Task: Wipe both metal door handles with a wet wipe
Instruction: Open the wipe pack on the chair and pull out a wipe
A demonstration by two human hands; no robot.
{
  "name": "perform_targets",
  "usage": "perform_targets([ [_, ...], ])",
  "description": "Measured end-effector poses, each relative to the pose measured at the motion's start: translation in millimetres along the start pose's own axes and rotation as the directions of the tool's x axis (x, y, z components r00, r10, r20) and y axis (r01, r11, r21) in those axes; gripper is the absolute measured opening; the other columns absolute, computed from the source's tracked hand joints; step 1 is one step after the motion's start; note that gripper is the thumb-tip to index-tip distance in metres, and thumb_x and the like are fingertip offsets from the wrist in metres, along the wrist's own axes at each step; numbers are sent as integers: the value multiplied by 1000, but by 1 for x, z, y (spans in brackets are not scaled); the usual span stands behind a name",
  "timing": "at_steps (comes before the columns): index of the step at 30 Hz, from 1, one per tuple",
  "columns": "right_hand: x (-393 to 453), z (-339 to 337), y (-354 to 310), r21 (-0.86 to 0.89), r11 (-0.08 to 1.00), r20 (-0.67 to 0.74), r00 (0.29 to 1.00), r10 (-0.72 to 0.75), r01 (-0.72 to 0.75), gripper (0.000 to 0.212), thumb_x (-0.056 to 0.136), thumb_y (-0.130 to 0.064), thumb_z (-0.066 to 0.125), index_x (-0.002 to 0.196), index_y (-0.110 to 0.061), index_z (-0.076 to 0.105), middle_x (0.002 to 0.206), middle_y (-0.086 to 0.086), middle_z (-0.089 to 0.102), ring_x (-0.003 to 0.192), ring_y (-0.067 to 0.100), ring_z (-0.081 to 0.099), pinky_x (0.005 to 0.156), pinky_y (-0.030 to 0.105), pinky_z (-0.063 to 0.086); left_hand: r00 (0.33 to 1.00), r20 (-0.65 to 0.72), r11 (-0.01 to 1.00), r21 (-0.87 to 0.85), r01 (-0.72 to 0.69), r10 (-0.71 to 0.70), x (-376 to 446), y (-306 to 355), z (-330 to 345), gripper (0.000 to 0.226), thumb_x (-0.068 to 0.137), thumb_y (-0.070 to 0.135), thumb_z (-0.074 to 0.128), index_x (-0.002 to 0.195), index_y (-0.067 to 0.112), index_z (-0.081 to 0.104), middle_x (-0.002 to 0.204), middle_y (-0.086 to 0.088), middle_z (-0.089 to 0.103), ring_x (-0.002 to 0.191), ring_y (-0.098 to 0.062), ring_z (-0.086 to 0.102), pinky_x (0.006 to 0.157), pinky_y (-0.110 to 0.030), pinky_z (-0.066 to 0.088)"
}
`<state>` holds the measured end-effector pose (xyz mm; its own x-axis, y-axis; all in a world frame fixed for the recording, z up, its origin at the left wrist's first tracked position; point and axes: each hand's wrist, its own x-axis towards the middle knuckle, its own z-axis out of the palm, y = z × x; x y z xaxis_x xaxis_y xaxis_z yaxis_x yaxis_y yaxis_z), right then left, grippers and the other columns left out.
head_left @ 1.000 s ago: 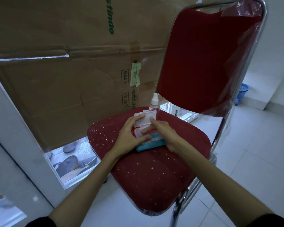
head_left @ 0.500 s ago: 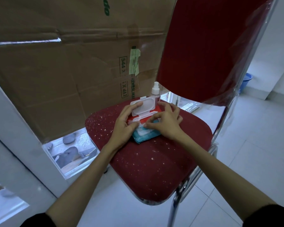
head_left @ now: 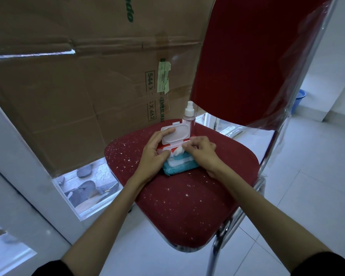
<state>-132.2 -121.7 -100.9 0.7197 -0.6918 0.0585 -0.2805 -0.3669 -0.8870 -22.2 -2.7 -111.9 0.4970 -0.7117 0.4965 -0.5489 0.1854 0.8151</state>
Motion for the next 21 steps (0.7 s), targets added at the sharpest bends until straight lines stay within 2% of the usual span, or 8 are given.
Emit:
perform_targets([
  [3, 5, -8, 1, 388, 919, -42, 995, 95, -71, 29, 91, -37, 57, 84, -12, 71, 100, 3, 69, 113, 23, 56, 104, 43, 42, 999, 10, 999, -39, 37, -37, 0, -3, -1, 68, 73, -17, 50, 127, 24, 54, 127, 8, 50, 104, 8, 49, 78, -16, 46],
  [5, 5, -19, -3, 489, 870, -102, 986, 135, -68, 24, 97, -22, 51, 78, -10, 60, 86, 4, 67, 98, 21, 60, 98, 41, 47, 996, 13, 992, -89, 86, -85, 0, -2, -2, 61, 75, -8, 49, 125, 25, 56, 128, 8, 50, 110, 8, 48, 84, -13, 45],
  [9, 1, -26, -5, 529, 849, -174, 980, 92, 15, 33, 100, -10, 43, 67, -12, 47, 77, 5, 66, 84, 10, 66, 95, 34, 47, 985, 14, 958, -229, 169, -171, 2, 0, -6, 57, 74, 13, 30, 121, 14, 62, 131, 3, 56, 116, 5, 51, 90, -8, 40],
  [12, 2, -24, 0, 509, 860, -168, 983, 76, 21, 26, 99, -15, 46, 73, -12, 49, 86, 9, 68, 71, 3, 64, 77, 23, 47, 980, 32, 922, -335, 195, -195, 1, 1, -8, 53, 80, 14, 26, 117, 15, 64, 129, 2, 58, 111, 2, 58, 89, -15, 45],
  [14, 4, -23, 3, 471, 882, -160, 985, 64, 19, 18, 97, -21, 52, 80, -13, 52, 87, 10, 68, 68, 9, 59, 61, 20, 43, 975, 41, 932, -290, 219, -217, 2, -2, -8, 44, 87, 6, 33, 116, 18, 64, 132, 0, 56, 113, -3, 57, 92, -20, 47],
  [16, 4, -23, 5, 457, 889, -155, 986, 69, 10, 14, 94, -24, 57, 84, -14, 55, 79, 4, 64, 65, 10, 54, 52, 19, 42, 973, 53, 953, -199, 229, -223, 3, -5, -6, 39, 86, 0, 53, 116, 23, 65, 132, 2, 56, 118, -10, 54, 95, -23, 47],
  [19, 4, -28, 4, 479, 878, -183, 980, 72, 25, 14, 90, -24, 62, 81, -15, 56, 74, -1, 60, 61, 8, 53, 48, 17, 41, 991, 64, 993, 18, 117, -118, 1, -5, -4, 51, 74, 8, 76, 118, 30, 60, 127, 9, 55, 112, 5, 51, 90, -17, 43],
  [21, 6, -32, 4, 508, 861, -200, 975, 95, 20, 14, 87, -23, 67, 80, -17, 56, 76, -2, 60, 62, 8, 54, 47, 18, 40, 995, 57, 997, 34, 75, -77, 0, -3, -3, 62, 71, 11, 80, 121, 32, 50, 126, 13, 52, 110, 6, 50, 89, -17, 44],
])
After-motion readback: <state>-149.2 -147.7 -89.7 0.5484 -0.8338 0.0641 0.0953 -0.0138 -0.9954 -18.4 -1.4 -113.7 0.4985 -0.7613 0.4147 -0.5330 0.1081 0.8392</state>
